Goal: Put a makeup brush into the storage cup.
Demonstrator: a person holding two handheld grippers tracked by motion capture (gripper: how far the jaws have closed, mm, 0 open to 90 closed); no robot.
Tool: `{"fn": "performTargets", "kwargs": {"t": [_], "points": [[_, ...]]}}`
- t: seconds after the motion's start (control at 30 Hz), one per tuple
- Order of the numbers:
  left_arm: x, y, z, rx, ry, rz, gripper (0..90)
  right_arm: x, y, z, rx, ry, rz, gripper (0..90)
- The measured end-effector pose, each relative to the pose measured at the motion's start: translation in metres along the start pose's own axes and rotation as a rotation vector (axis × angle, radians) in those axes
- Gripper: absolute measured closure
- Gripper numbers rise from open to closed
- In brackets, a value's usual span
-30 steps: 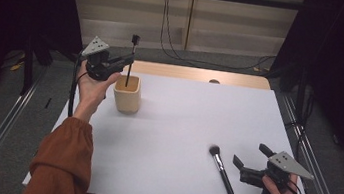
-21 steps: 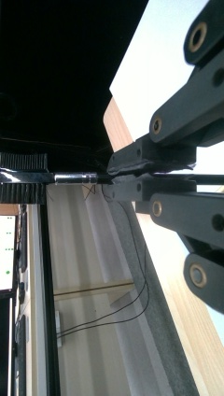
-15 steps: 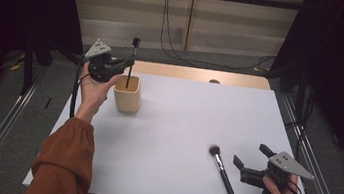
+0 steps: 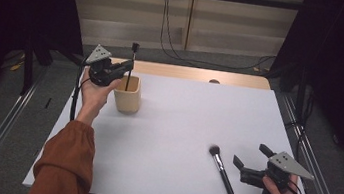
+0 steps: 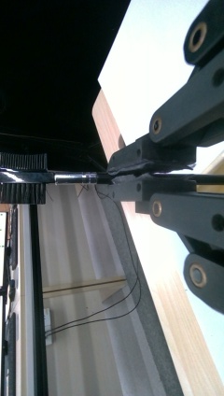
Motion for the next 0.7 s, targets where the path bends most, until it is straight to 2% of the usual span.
{"fn": "performTargets", "kwargs": {"t": [0.17, 0.27, 0.47, 0.7], "points": [[0.003, 0.001, 0.005, 0.000, -0.011, -0.001, 85.8, 0.000, 0.000, 0.000, 0.002, 0.000, 0.000, 0.0], [0.006, 0.002, 0.007, -0.016, -0.009, 0.007, 85.8, 0.000, 0.000, 0.000, 0.000, 0.000, -0.001, 0.0], [0.008, 0.004, 0.013, -0.008, -0.012, 0.010, 85.8, 0.000, 0.000, 0.000, 0.000, 0.003, -0.002, 0.0], [0.006, 0.001, 0.020, -0.010, -0.023, 0.007, 85.7, 0.000, 0.000, 0.000, 0.001, 0.003, -0.003, 0.0]]}}
Point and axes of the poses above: each handheld gripper's, and its own axes: x roughly forward along the jaws, z roughly out of its underside, y roughly to its right, the point moved 1 cm from there along x, roughly forward along the jaws, and after that the axes turned 4 degrees about x, right-handed, at the moved point
